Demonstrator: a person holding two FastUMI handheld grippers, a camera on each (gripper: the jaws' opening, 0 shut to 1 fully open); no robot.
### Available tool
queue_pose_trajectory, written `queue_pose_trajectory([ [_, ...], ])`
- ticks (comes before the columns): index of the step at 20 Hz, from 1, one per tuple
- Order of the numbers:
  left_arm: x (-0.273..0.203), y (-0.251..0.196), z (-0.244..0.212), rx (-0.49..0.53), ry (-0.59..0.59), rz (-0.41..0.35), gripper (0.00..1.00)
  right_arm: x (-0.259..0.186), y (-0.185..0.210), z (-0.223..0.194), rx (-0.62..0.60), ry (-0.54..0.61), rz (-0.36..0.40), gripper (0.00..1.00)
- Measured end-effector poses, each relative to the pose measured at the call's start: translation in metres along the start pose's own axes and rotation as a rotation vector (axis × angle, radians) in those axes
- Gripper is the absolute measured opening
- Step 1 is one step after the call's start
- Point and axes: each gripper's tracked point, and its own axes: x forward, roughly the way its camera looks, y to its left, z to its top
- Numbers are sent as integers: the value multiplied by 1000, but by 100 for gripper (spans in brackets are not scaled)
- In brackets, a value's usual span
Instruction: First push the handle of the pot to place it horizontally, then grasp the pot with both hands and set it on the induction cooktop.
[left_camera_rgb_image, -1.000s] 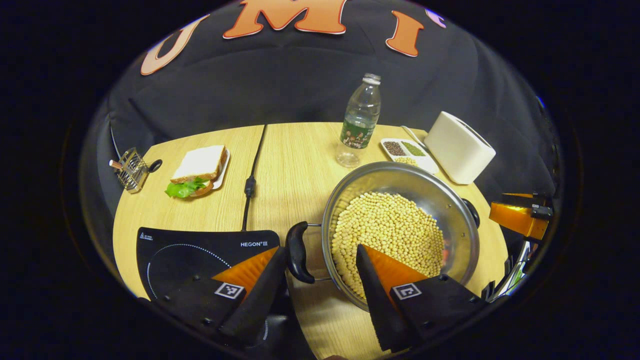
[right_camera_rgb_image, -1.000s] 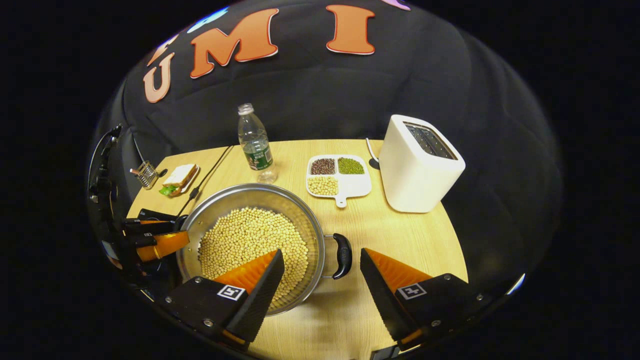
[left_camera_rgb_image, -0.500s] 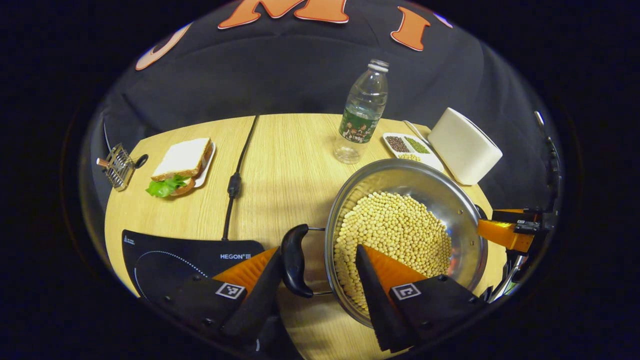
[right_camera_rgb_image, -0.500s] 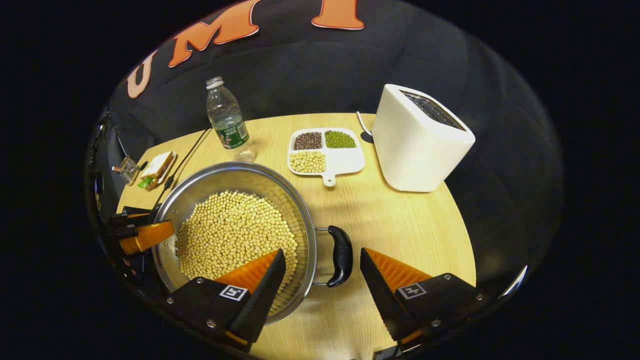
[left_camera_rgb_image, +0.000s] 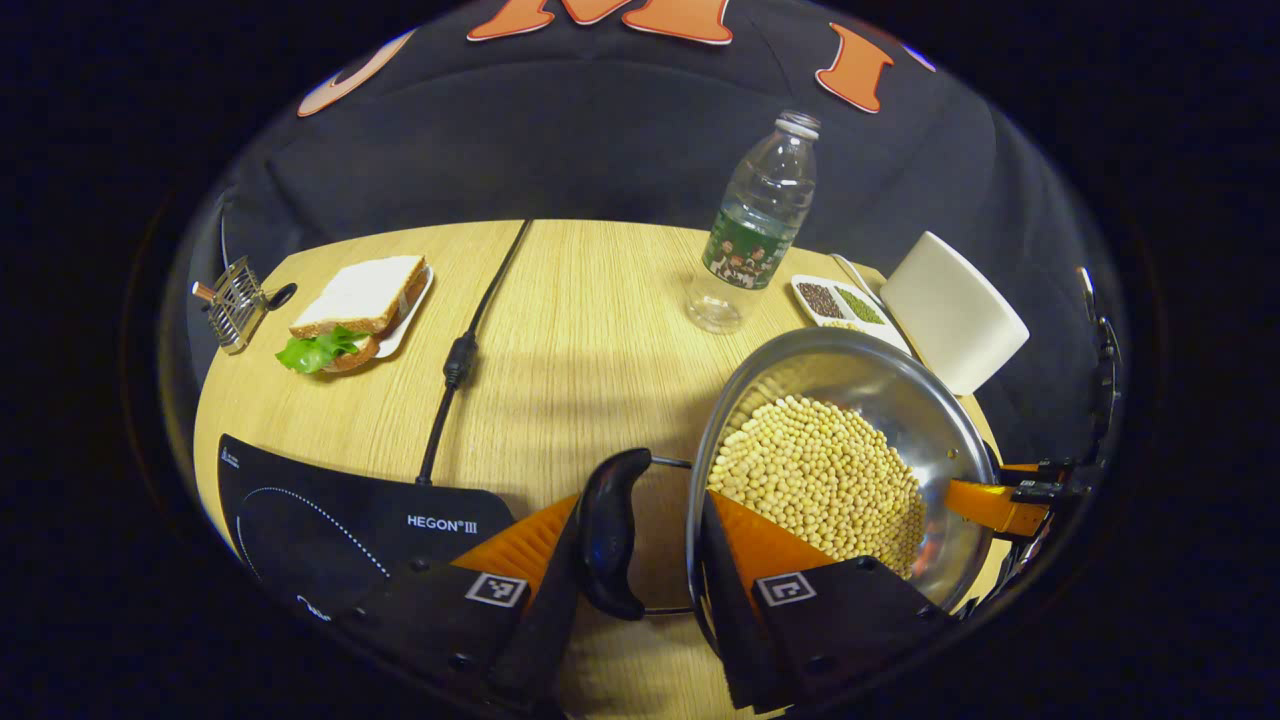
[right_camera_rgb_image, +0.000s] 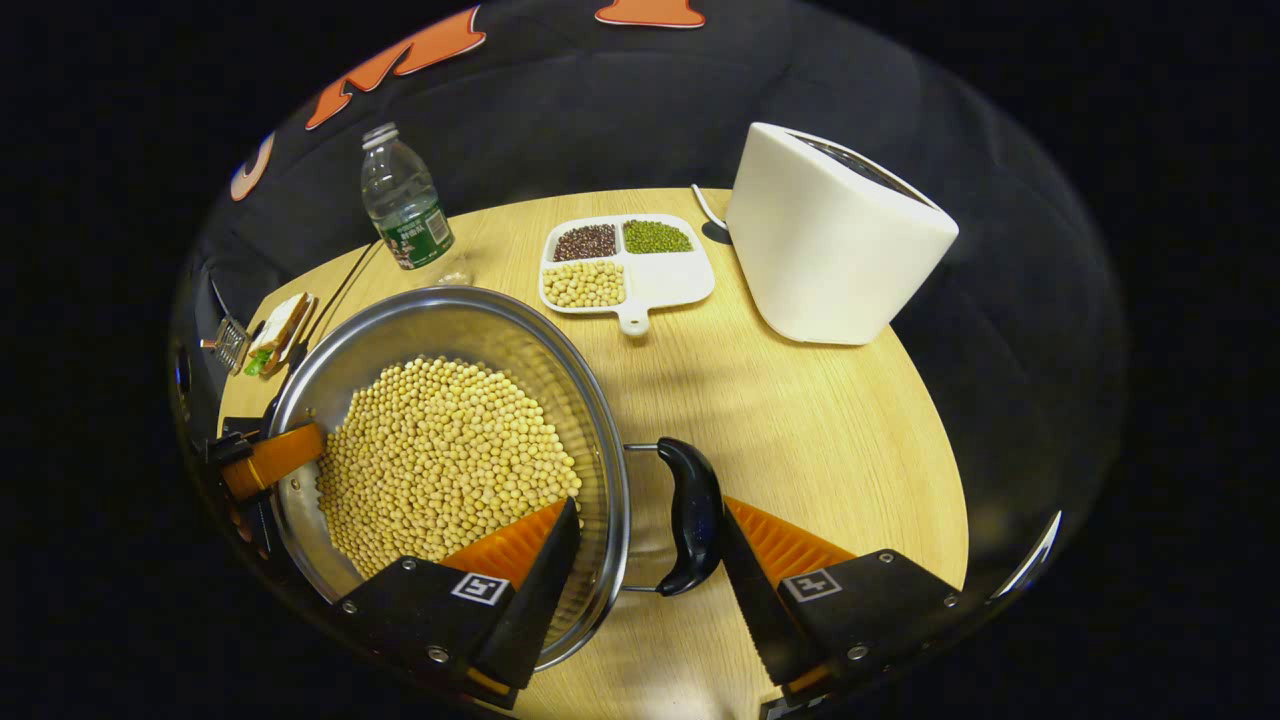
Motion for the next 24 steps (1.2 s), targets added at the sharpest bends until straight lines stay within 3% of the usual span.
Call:
queue_pose_trajectory([
  [8, -1, 0, 1, 43, -44, 57, 66, 2, -4, -3, 145, 45, 3, 65],
  [13, -28, 5, -8, 31, -59, 101, 65, -3, -3, 8, 96, 5, 31, 55],
  [14, -35, 6, -6, 24, -68, 108, 66, -5, -5, 10, 98, -9, 37, 50],
  [24, -123, 28, 36, -5, -211, 226, 66, 16, -4, 13, 34, -149, 125, 52],
])
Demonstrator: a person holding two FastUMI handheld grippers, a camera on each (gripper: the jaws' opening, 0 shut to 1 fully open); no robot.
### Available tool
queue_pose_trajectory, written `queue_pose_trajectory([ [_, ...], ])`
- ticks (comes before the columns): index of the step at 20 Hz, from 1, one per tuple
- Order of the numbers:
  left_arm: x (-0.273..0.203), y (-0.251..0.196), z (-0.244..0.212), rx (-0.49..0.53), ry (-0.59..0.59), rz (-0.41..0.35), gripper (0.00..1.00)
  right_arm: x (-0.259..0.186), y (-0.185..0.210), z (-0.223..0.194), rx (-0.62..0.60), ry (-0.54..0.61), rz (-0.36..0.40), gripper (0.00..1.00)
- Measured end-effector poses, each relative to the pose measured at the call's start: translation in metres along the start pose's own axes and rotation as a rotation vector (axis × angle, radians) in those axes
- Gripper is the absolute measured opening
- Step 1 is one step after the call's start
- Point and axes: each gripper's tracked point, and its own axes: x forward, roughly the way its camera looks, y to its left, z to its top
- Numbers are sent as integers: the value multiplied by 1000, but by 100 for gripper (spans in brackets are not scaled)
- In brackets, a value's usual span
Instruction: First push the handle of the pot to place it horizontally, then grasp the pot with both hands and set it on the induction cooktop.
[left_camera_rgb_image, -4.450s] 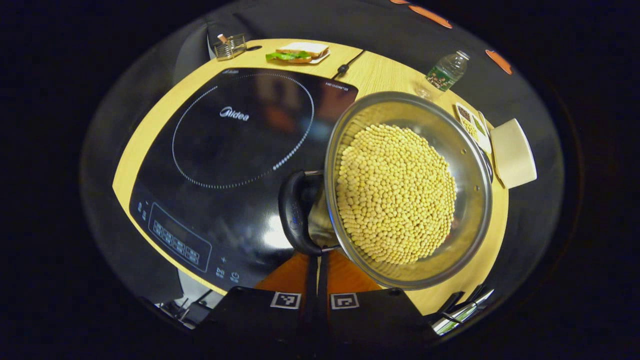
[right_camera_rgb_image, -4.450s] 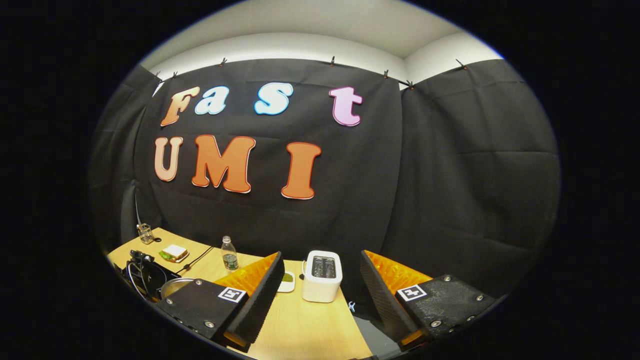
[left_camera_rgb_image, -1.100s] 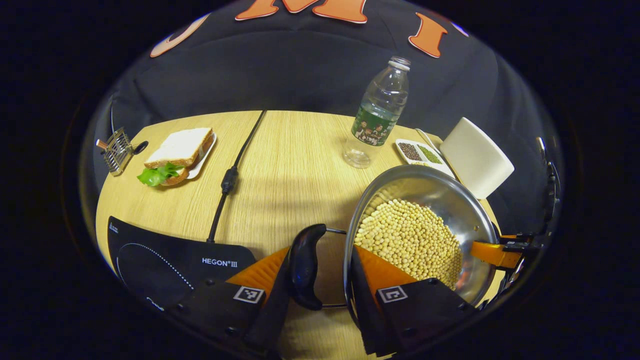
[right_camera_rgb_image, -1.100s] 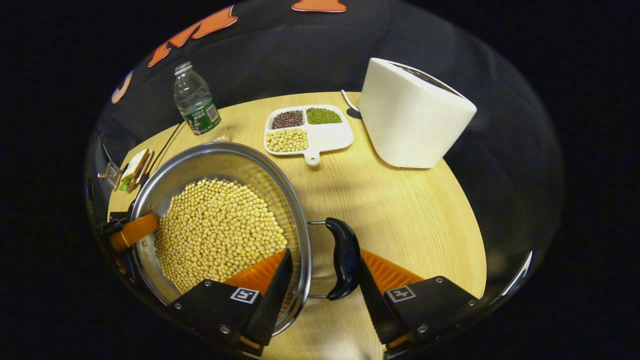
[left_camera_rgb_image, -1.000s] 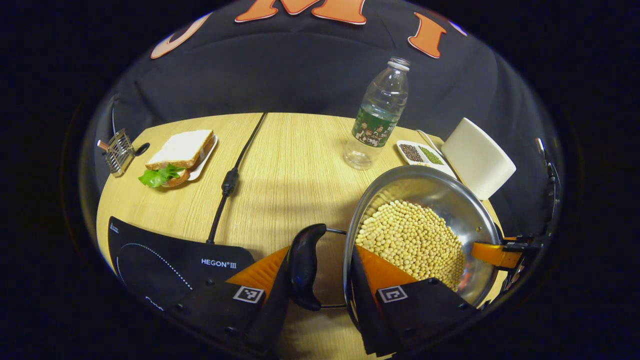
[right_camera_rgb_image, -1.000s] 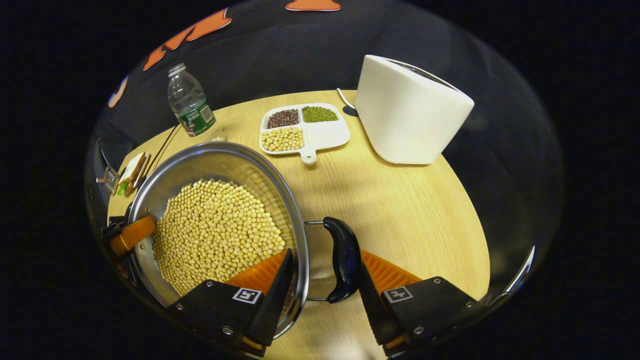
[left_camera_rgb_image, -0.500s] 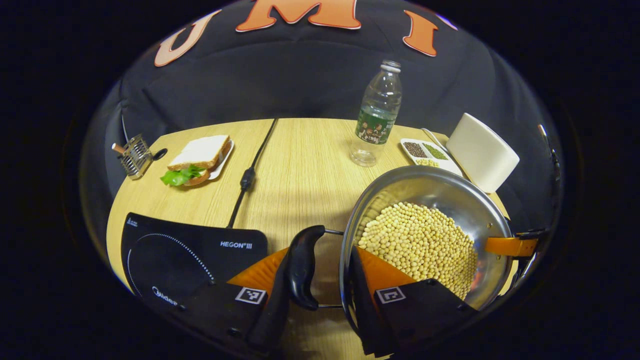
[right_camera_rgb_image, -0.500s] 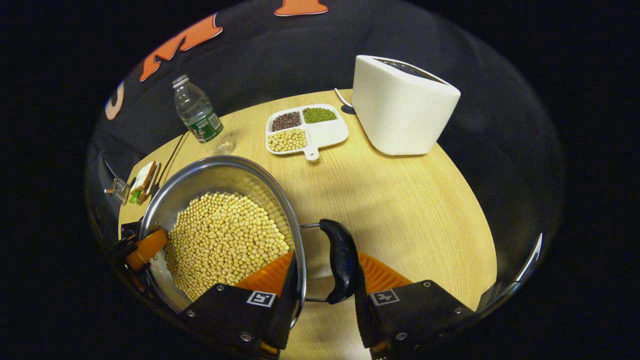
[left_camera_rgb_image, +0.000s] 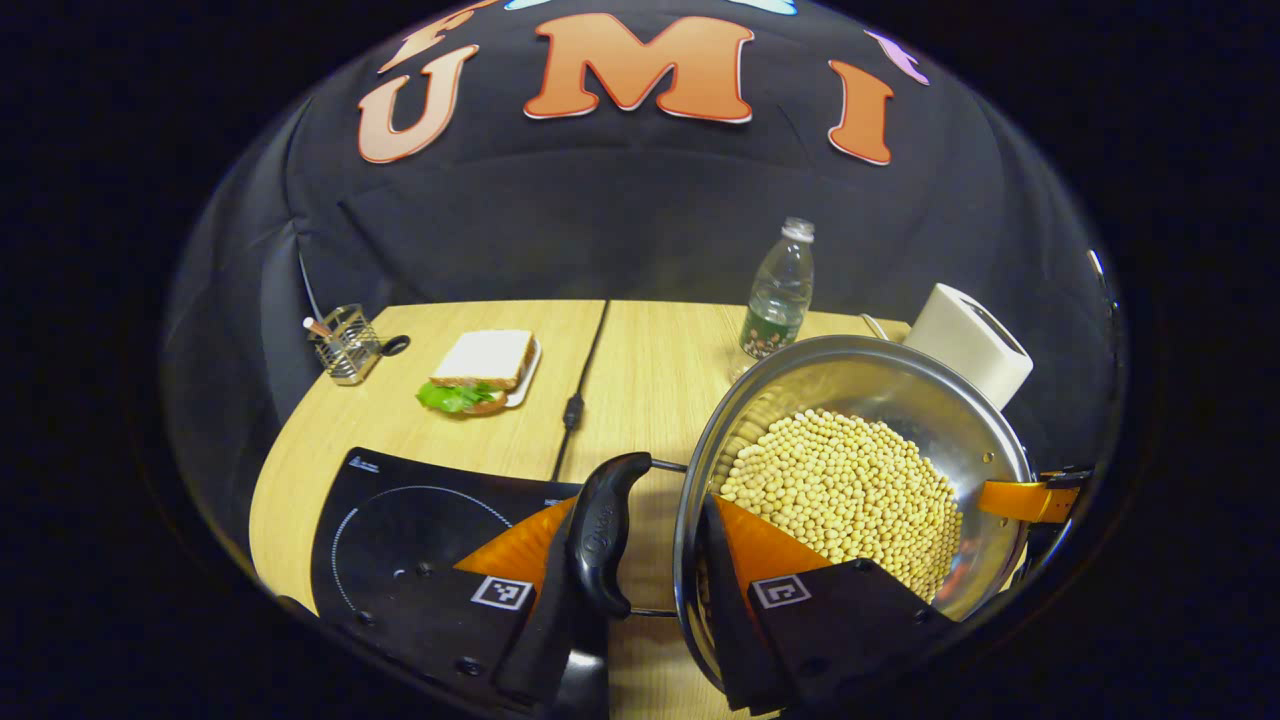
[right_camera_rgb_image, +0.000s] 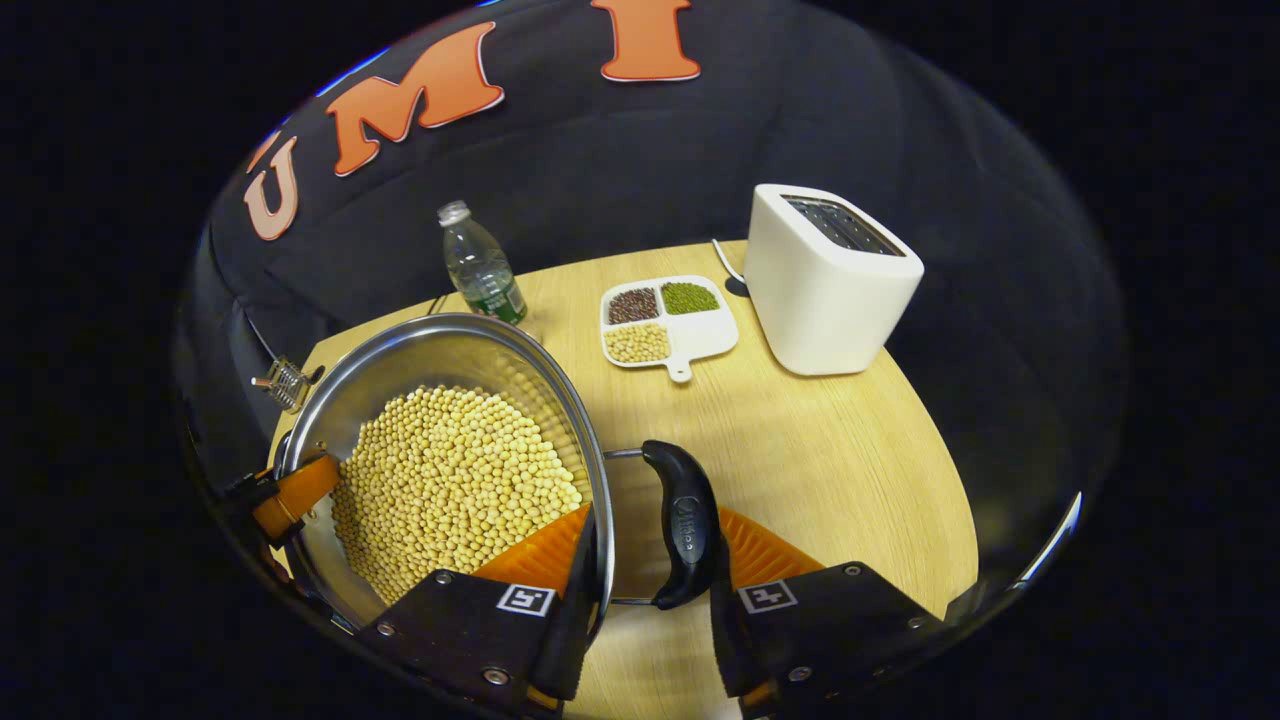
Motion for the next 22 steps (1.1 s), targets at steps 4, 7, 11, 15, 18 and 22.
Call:
queue_pose_trajectory([
  [4, -31, 37, 28, -26, -51, 64, 66, 11, -2, 2, -35, -38, 58, 52],
  [7, -52, 57, 43, -54, -71, 100, 65, 14, -7, 7, -60, -66, 96, 52],
  [11, -85, 76, 67, -84, -95, 138, 65, 15, -13, 14, -89, -87, 132, 52],
  [15, -88, 68, 53, -97, -122, 175, 64, 19, -16, 20, -99, -110, 162, 52],
  [18, -88, 61, 49, -106, -128, 201, 65, 25, -14, 22, -113, -106, 180, 52],
  [22, -98, 61, 47, -134, -124, 224, 64, 26, -14, 31, -140, -108, 195, 52],
])
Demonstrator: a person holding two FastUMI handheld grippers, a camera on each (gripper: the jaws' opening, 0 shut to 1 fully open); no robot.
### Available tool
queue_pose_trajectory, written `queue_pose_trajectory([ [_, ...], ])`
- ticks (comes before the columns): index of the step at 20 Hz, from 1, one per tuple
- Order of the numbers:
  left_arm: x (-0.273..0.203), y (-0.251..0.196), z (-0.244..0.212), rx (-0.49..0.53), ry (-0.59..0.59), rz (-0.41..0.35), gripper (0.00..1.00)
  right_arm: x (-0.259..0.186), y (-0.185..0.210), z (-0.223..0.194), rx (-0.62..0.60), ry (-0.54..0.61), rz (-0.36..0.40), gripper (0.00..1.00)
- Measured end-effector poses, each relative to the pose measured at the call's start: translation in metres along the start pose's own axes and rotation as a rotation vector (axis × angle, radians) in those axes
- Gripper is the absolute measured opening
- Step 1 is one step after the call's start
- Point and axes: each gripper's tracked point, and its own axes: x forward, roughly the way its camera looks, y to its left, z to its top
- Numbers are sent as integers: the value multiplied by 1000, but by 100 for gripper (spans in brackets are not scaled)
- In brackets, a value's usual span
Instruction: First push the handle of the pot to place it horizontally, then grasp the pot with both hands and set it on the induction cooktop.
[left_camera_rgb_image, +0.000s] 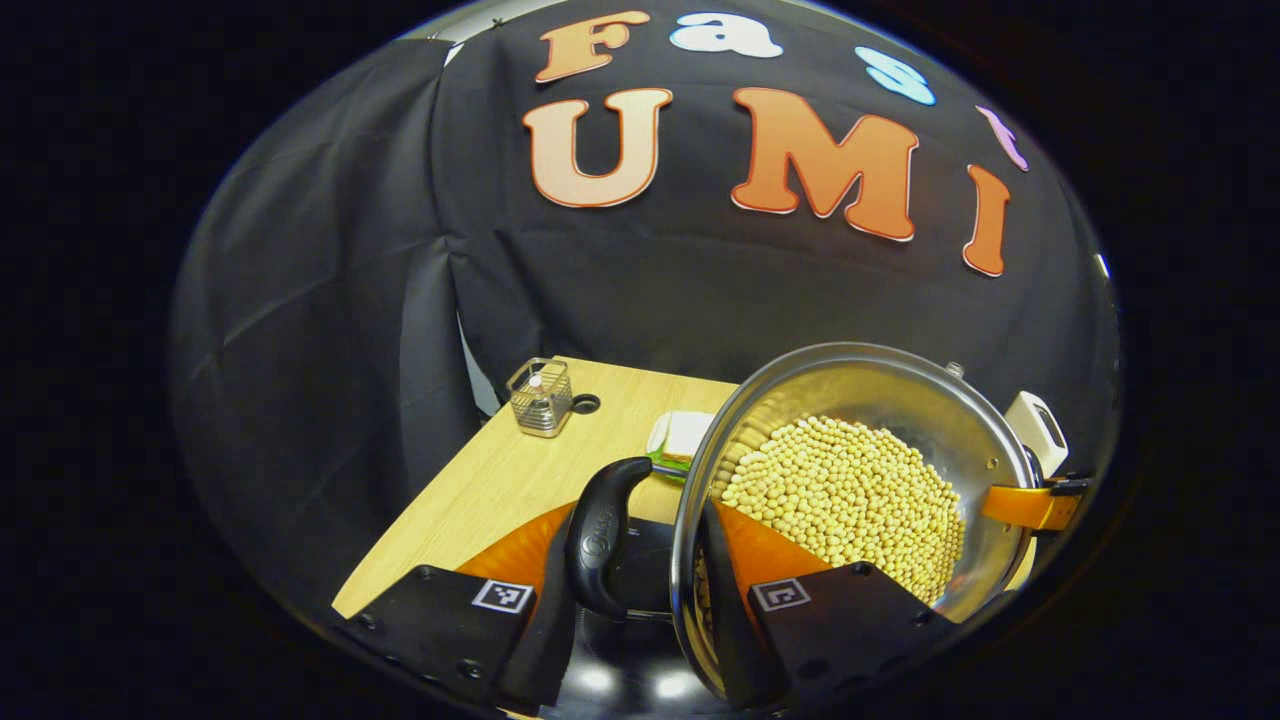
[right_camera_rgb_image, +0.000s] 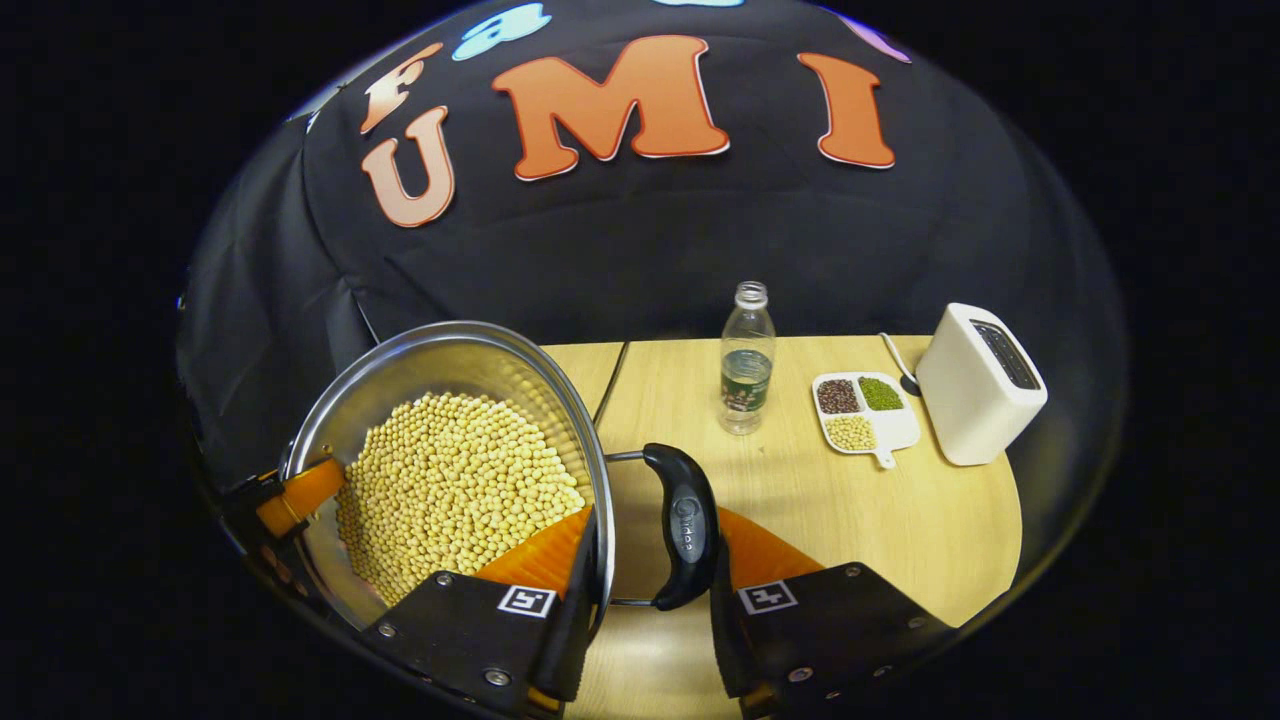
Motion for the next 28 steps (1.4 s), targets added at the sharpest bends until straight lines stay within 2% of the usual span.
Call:
queue_pose_trajectory([
  [8, -2, 2, -5, -27, 40, 24, 64, 3, -2, 3, -15, 27, 14, 52],
  [16, 18, 0, -1, -22, 129, -27, 65, -7, -9, 8, -8, 102, -54, 52],
  [17, 18, 0, 0, -19, 139, -33, 66, -8, -7, 6, -5, 112, -63, 48],
  [18, 21, 0, 1, -14, 150, -39, 65, -7, -6, 6, -1, 124, -71, 52],
  [28, 31, -3, 10, 4, 263, -55, 66, -16, -2, 14, 13, 246, -105, 53],
])
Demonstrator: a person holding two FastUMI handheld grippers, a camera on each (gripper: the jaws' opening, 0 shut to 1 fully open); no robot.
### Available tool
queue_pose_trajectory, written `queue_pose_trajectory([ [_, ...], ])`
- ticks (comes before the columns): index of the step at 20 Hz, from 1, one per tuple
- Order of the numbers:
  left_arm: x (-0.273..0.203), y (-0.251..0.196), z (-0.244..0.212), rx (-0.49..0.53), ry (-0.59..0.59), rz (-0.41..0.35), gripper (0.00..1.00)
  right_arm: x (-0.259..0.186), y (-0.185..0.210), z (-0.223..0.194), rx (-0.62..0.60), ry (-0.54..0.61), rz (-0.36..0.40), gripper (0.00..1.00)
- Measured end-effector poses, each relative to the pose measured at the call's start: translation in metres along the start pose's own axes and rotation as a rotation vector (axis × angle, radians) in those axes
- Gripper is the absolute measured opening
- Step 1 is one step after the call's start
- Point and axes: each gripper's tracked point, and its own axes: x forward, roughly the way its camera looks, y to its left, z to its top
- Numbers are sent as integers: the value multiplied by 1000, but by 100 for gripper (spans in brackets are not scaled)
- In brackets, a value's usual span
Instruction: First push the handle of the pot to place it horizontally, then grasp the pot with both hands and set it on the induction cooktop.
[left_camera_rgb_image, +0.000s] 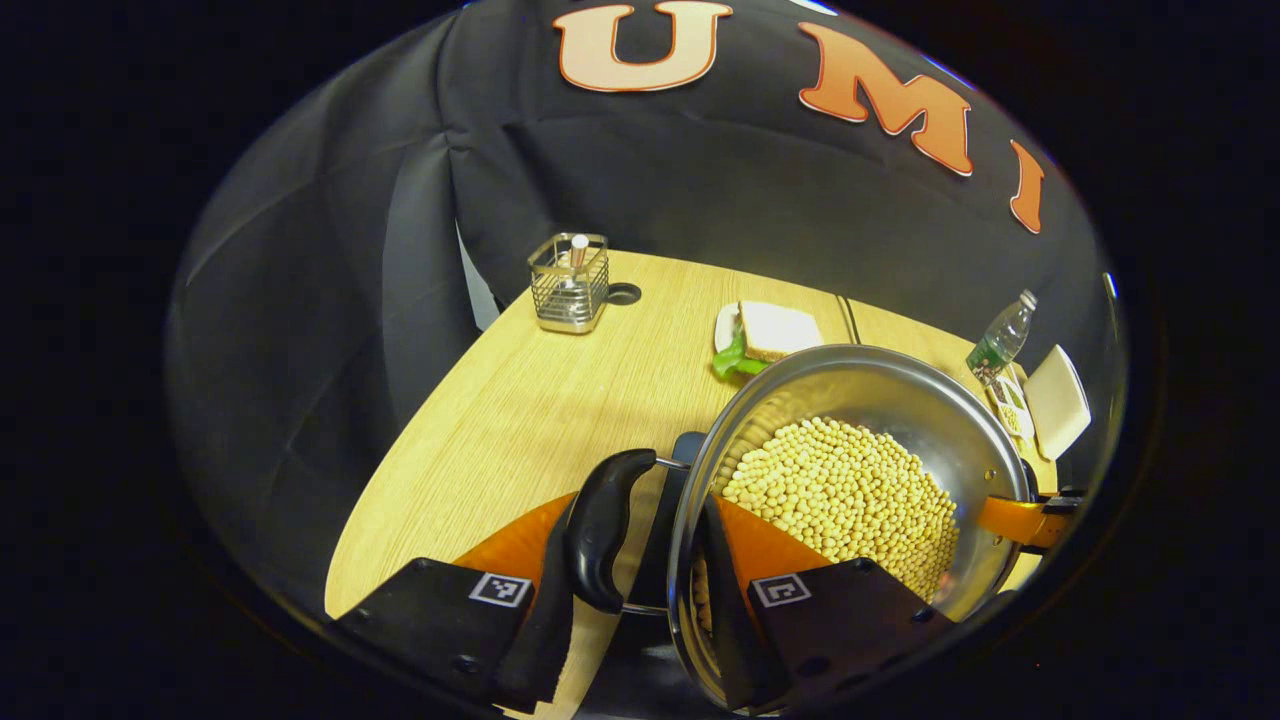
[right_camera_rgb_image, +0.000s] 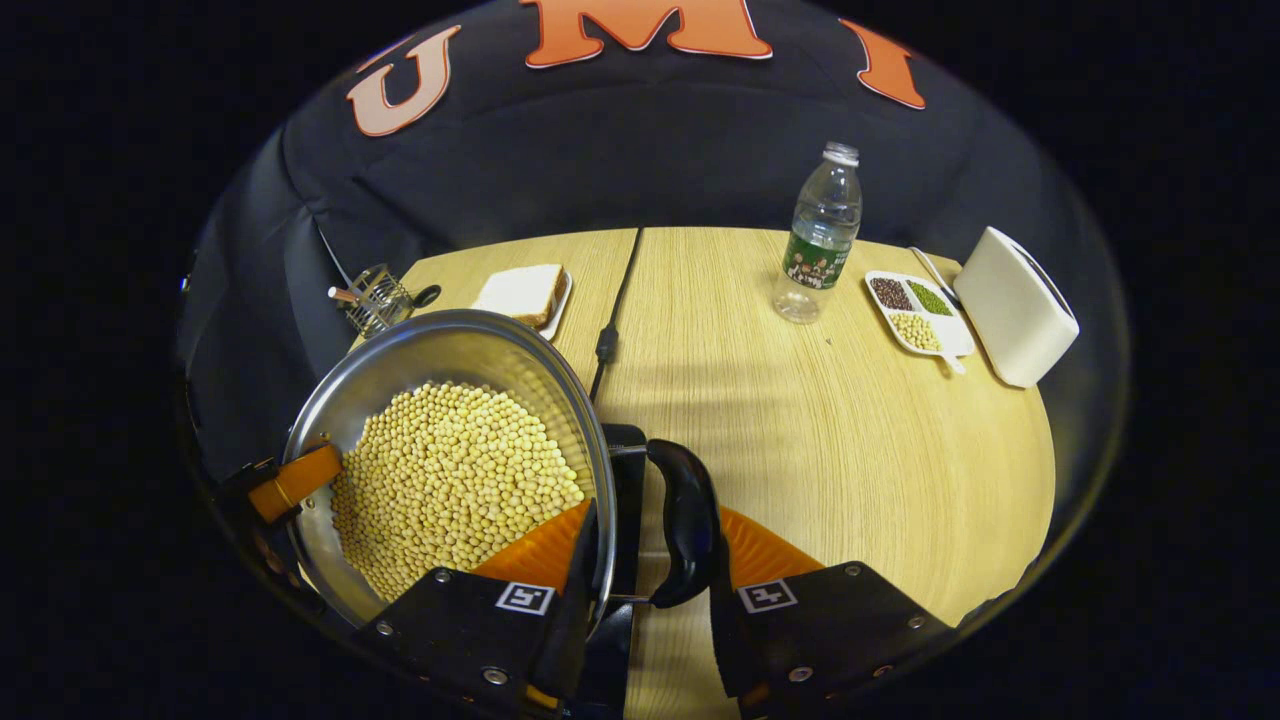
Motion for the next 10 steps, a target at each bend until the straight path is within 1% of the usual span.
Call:
queue_pose_trajectory([
  [2, -1, 2, 6, -1, -1, -4, 66, -2, -1, 3, -2, 2, -2, 52],
  [7, 0, 1, -5, -6, 2, -17, 65, -4, -3, 0, 19, -7, 9, 53],
  [8, -1, 1, -5, -5, 4, -13, 67, -2, -2, 1, 25, -9, 17, 48],
  [9, 4, 2, -4, -6, 6, -10, 72, -2, -3, 0, 18, -7, 27, 54],
  [10, 0, 2, -3, -13, 5, -6, 74, -3, -3, 1, 10, -7, 43, 57],
])
